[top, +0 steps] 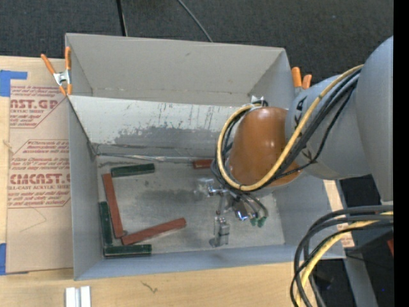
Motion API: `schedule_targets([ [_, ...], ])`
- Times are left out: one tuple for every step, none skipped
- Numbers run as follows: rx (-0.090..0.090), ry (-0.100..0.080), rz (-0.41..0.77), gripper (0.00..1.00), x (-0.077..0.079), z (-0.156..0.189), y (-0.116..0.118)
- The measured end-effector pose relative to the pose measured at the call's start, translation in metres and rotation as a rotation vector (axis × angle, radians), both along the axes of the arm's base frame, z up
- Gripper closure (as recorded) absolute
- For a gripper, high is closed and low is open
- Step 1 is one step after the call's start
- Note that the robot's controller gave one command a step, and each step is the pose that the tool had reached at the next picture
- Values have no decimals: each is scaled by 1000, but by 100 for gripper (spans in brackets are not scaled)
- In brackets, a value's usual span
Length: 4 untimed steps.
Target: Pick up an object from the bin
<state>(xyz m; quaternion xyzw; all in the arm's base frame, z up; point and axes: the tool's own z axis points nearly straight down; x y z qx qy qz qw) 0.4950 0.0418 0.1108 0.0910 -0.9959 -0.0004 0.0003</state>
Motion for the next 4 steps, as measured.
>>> schedule_targets([
  [0,0,65,0,35,-12,31],
  [0,-8,176,0,33,-19,52],
  [1,-1,188,100,-2,-41,69],
  [1,-1,188,100,-2,-41,69],
])
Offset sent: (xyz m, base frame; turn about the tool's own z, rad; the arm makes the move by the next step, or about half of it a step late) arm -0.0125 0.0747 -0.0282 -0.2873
